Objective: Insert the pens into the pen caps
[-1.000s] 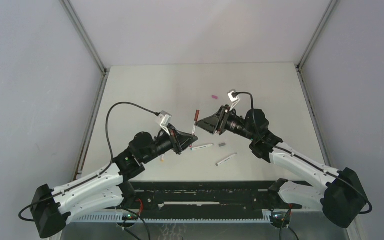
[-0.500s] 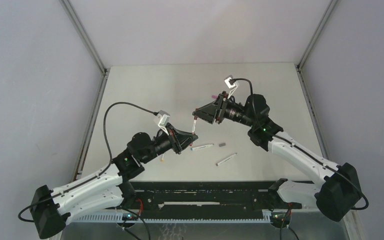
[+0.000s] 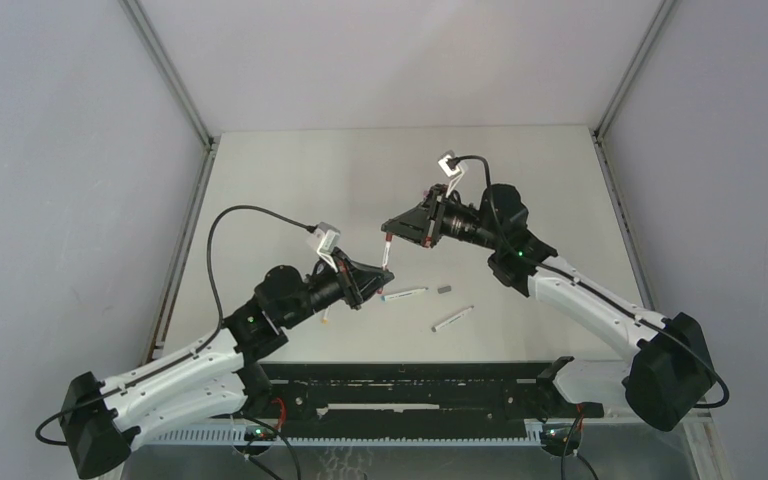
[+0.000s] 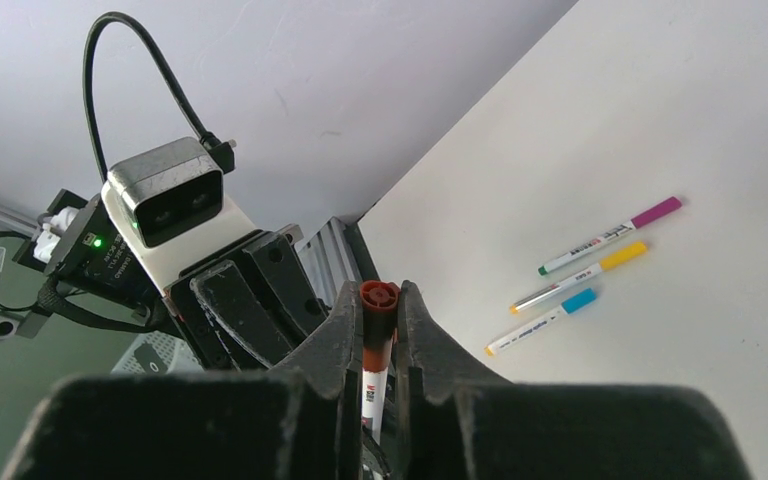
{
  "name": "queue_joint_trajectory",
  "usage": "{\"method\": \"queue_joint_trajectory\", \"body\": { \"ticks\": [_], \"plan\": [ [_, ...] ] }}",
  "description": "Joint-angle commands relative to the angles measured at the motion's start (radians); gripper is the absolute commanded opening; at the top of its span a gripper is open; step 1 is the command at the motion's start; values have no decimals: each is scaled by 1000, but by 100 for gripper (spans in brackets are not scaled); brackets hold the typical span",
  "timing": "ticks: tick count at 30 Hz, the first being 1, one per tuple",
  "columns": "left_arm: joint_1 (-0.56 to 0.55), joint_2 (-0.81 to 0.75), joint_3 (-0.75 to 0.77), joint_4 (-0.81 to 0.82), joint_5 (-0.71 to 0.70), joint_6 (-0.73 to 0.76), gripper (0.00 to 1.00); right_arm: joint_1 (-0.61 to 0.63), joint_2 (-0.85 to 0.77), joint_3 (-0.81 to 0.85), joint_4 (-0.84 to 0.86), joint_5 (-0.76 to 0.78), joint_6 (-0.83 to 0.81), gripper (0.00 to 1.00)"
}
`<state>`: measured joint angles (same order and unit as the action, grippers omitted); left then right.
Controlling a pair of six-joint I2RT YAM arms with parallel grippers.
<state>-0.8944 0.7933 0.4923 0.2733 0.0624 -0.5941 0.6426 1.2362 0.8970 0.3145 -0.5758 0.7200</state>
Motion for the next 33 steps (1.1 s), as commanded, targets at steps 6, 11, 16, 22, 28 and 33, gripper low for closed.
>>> {"method": "queue_joint_trajectory", "body": {
  "ticks": [6, 11, 16, 22, 28, 33],
  "plan": [
    [54, -35, 71, 156, -17, 36, 0, 77, -2, -82, -50, -71, 29, 0],
    [89, -16, 114, 172, 31, 54, 0, 114, 4, -128, -58, -80, 52, 0],
    [136, -15, 128, 194, 67, 46, 0, 131, -11, -162, -104, -78, 39, 0],
    [149, 3, 131, 127, 90, 60, 0, 101, -65, -155, -176, -58, -22, 2],
    [149, 24, 33, -174, 38, 89, 0, -26, -198, -110, -333, 37, -154, 45],
    [149, 66, -58, -341, -21, 90, 0, -96, -268, -106, -423, 100, -223, 53]
  ]
}}
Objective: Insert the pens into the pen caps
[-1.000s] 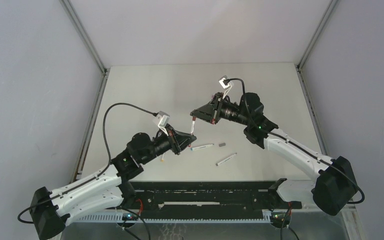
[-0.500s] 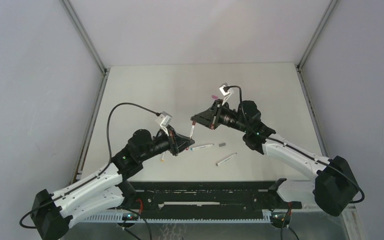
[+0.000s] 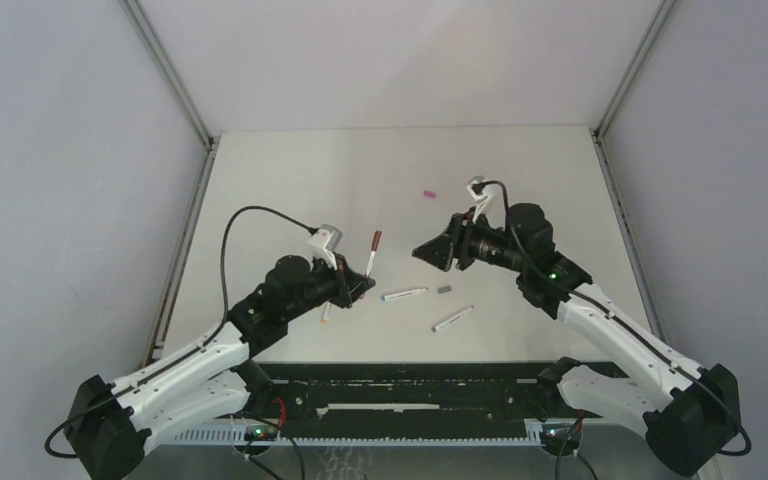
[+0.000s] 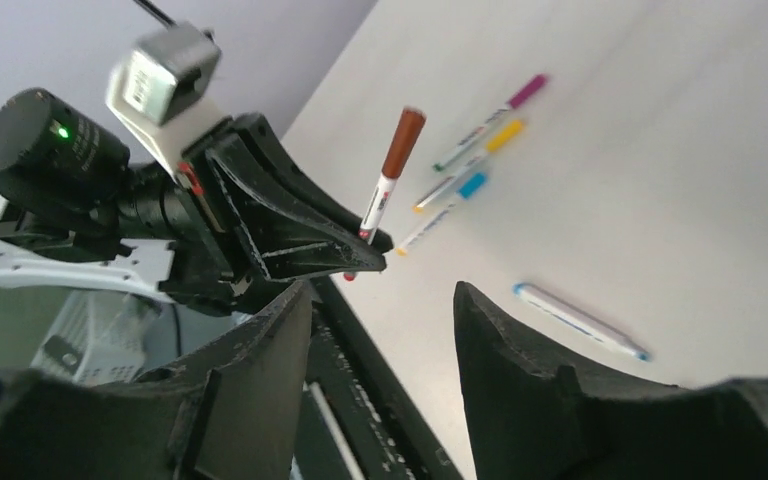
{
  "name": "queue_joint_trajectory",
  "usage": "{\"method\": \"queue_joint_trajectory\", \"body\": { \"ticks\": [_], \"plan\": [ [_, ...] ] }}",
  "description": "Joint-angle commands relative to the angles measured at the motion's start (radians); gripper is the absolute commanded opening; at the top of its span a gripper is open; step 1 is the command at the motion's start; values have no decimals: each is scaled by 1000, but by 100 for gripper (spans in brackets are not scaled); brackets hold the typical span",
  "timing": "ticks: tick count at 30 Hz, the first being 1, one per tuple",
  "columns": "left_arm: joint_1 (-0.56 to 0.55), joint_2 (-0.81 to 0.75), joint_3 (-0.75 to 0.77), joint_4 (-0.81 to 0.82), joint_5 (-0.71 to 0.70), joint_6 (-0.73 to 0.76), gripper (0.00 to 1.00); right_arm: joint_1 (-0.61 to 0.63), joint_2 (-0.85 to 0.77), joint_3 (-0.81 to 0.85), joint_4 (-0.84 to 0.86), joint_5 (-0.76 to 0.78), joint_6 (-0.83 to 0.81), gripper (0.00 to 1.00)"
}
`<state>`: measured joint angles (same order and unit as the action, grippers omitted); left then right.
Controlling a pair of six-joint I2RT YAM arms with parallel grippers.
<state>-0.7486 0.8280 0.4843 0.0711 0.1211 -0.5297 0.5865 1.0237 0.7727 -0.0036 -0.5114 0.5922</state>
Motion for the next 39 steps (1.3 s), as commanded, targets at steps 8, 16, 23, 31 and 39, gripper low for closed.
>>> {"method": "queue_joint_trajectory", "body": {
  "ticks": [8, 16, 23, 31, 39],
  "plan": [
    [2, 195, -32, -256, -181, 15, 0, -44, -61, -3, -163, 138, -105, 54],
    [2, 345, -18, -290, -204, 19, 5, -45, -91, -19, -198, 211, -119, 53],
    [2, 349, 0, -323, -249, 29, 35, -45, -110, -24, -220, 244, -130, 53],
    [-98, 310, 118, -266, -281, 250, 56, -47, -151, -24, -248, 273, -144, 54],
    [-115, 508, 257, -112, -133, 414, 49, -48, -177, -31, -255, 279, -132, 54]
  ]
}}
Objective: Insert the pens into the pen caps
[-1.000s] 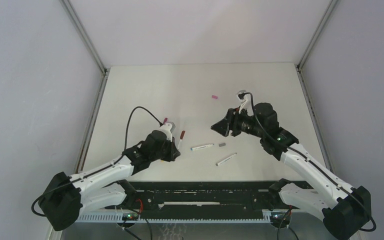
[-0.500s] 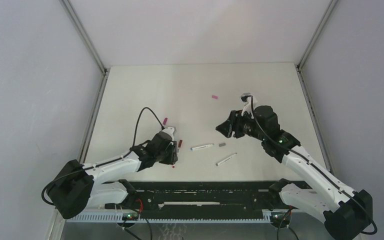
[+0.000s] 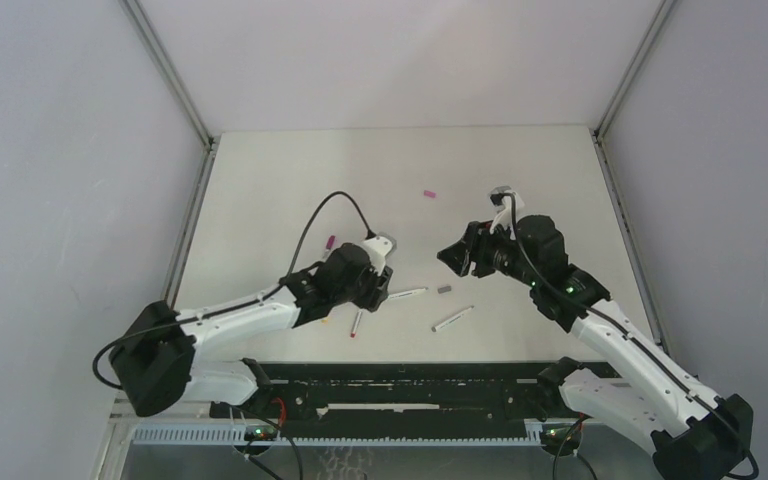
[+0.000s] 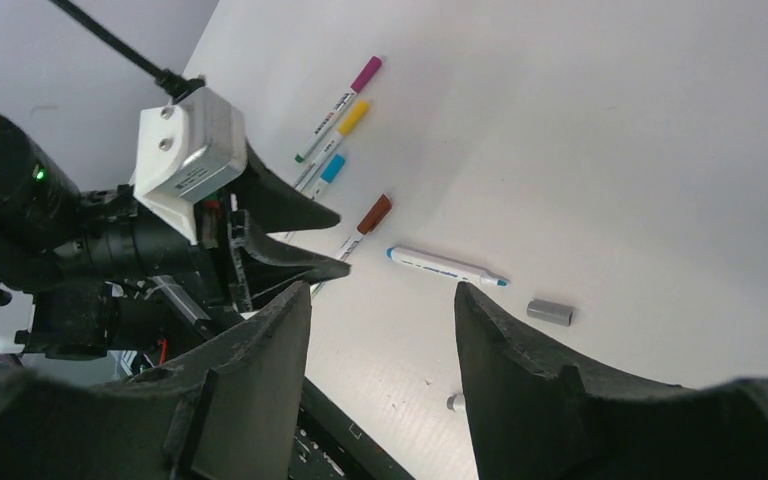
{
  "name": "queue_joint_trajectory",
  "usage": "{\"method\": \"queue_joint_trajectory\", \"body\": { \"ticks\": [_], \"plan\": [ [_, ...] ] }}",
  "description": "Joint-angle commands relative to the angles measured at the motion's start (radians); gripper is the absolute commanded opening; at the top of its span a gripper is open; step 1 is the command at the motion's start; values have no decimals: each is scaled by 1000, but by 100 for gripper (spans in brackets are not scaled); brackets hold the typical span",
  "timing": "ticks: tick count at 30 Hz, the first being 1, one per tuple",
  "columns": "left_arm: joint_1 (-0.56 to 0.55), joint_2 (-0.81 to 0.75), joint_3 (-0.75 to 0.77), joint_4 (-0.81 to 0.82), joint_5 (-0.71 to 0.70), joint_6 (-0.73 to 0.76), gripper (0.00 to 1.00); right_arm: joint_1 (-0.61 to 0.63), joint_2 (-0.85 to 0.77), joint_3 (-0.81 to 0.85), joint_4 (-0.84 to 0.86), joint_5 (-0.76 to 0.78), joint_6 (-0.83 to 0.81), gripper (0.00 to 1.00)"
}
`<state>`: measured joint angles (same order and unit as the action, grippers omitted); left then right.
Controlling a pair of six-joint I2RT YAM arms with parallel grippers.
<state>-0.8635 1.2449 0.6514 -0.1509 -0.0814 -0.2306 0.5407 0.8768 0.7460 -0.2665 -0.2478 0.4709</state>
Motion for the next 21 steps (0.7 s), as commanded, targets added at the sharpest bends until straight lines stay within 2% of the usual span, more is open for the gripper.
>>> {"method": "queue_joint_trajectory", "body": {
  "ticks": [1, 9, 21],
  "plan": [
    [0, 119, 108, 119, 80, 128, 49, -2, -35, -6, 6, 16, -8, 54],
    [0, 314, 238, 125, 171, 168, 42, -2, -56, -18, 1, 16, 2, 54],
    [1, 439, 280, 119, 208, 168, 38, -5, -70, -28, 2, 21, 8, 54]
  ]
}}
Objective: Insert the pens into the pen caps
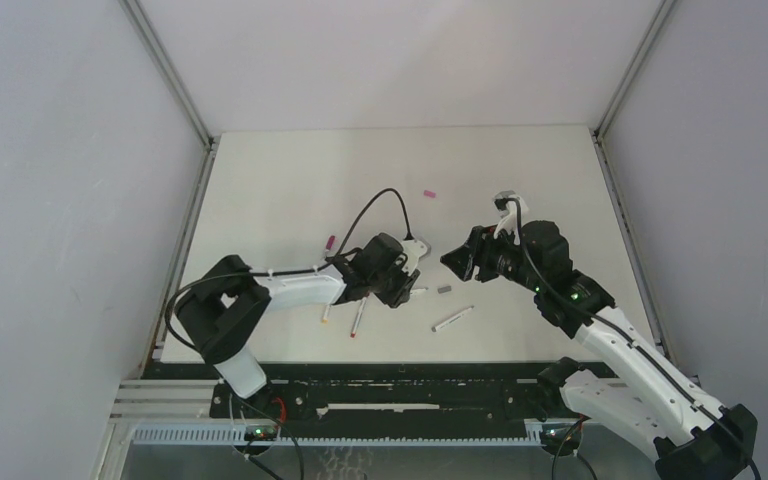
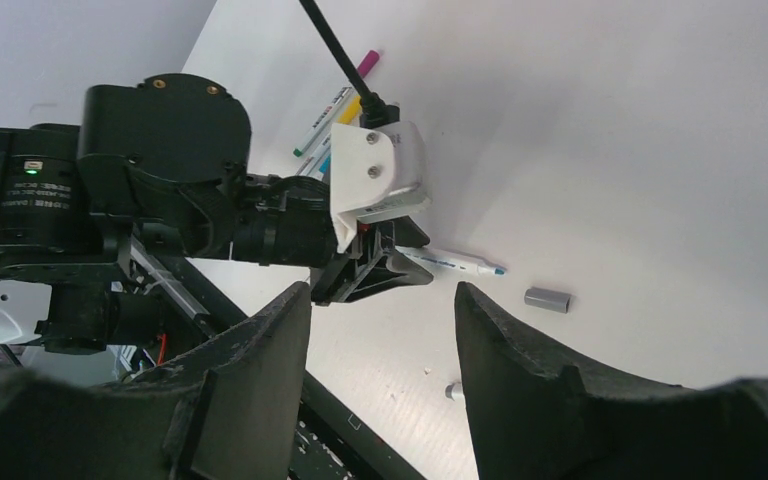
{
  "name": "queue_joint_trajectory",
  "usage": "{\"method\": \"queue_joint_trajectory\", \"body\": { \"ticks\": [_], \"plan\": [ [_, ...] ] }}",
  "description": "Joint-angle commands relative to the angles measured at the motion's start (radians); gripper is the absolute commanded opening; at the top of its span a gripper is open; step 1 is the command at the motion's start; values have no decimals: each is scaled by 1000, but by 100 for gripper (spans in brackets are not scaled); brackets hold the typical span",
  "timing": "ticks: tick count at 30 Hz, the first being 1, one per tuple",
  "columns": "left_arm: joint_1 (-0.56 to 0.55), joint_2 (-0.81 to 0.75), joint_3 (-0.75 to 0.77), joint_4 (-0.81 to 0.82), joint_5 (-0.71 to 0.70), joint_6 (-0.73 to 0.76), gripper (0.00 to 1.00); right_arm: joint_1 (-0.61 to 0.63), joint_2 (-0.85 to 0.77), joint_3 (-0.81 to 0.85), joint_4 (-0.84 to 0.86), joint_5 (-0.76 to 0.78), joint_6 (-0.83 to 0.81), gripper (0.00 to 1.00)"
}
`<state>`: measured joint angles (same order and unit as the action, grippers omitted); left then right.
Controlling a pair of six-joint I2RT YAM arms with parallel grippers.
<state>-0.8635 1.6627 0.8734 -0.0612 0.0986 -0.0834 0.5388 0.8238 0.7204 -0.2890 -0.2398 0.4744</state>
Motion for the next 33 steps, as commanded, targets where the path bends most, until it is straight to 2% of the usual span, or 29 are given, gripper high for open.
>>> {"method": "queue_joint_trajectory", "body": {
  "ticks": [1, 4, 8, 10, 14, 18, 25, 33],
  "plan": [
    [1, 28, 60, 28, 27, 20, 37, -3, -18, -2, 24, 13, 3, 54],
    [1, 51, 64, 22, 28, 12, 30, -3, -17, -1, 25, 13, 4, 54],
    [1, 46, 35, 26, 11, -5, 8, -5, -18, -2, 20, 16, 2, 54],
    [1, 24, 5, 41, -9, -17, 1, -6, -18, -2, 17, 17, 3, 54],
    [1, -68, -87, 106, -18, -64, 0, -7, -22, -13, 30, 11, 19, 54],
    [1, -261, -202, 245, -15, -166, 0, -8, -32, -40, 70, -2, 62, 55],
    [0, -532, -368, 503, 82, -335, 0, -8, -11, -109, 243, -134, 204, 62],
    [0, -639, -398, 513, 158, -344, 0, 9, 64, -124, 386, -212, 282, 63]
  ]
}}
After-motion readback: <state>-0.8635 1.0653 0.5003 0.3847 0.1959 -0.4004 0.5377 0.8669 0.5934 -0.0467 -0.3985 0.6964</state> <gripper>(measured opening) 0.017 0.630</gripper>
